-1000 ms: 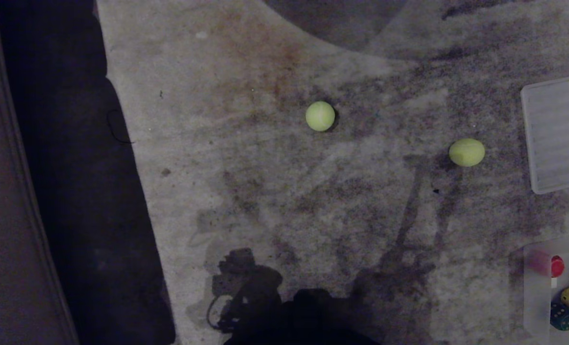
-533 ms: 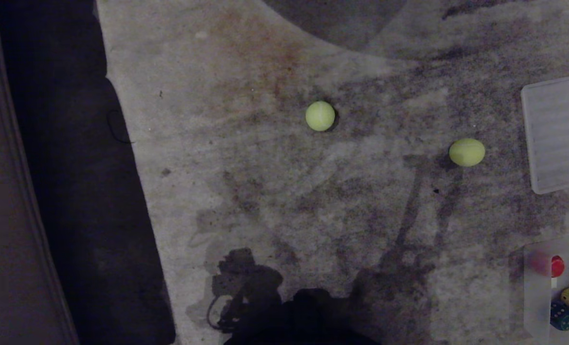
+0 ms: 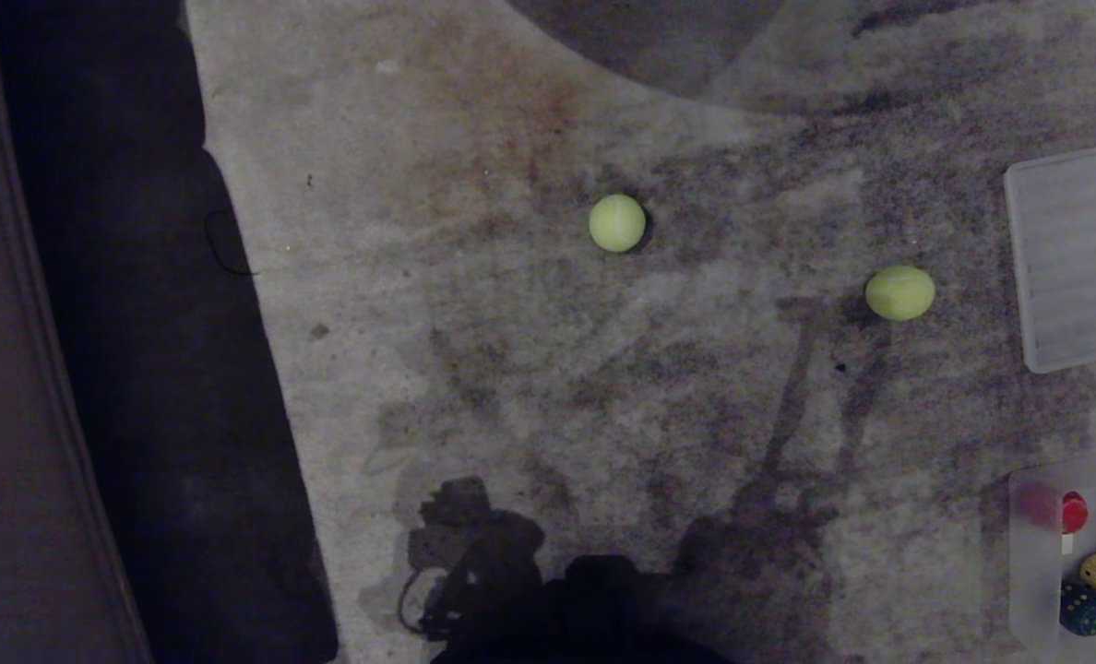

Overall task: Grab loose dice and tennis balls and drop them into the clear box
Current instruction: Pick up the ball on the floor

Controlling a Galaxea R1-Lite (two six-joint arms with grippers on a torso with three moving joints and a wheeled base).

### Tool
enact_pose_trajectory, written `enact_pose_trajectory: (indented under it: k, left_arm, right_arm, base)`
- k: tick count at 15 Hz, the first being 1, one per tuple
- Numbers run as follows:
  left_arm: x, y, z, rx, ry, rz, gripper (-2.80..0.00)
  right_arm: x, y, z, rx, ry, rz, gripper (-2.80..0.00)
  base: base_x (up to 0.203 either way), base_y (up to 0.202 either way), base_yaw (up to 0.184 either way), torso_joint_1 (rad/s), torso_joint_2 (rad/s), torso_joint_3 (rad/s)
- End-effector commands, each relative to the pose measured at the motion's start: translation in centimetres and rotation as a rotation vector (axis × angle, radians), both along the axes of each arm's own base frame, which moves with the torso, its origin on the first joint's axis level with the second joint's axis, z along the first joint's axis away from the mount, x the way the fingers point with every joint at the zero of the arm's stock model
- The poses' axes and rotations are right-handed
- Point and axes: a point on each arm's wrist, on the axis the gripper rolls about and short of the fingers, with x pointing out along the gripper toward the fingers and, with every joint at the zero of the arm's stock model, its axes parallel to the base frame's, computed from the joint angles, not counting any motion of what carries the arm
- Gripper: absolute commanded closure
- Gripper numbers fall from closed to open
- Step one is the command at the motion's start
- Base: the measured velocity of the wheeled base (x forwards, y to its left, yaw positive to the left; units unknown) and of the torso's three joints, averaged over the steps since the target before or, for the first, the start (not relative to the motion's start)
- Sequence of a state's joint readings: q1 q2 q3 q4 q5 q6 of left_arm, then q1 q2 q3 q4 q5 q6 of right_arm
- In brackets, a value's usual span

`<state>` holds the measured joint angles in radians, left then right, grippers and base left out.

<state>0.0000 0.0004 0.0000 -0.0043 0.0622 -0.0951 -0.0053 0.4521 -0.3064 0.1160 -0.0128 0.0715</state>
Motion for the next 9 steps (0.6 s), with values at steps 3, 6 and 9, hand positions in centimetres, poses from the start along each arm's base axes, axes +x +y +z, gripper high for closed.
enact_pose_trajectory:
  k: [3,6,9]
  left_arm:
    - [0.0,0.0,0.0,-0.001,0.002,0.001,0.0]
    - [0.0,0.0,0.0,0.0,0.001,0.001,0.0]
    - [0.0,0.0,0.0,0.0,0.001,0.0,0.0]
  right_arm:
    - [8.8,-0.1,0.3,0.062,0.199,-0.029,0.0]
    - [14.5,-0.2,-0.8,0.105,0.194,-0.086,0.0]
    - [19.5,-0.2,-2.0,0.151,0.138,-0.124,0.0]
  base:
    - [0.0,0.0,0.0,0.0,0.0,0.0]
    - [0.0,0.0,0.0,0.0,0.0,0.0]
    - [0.0,0.0,0.0,0.0,0.0,0.0]
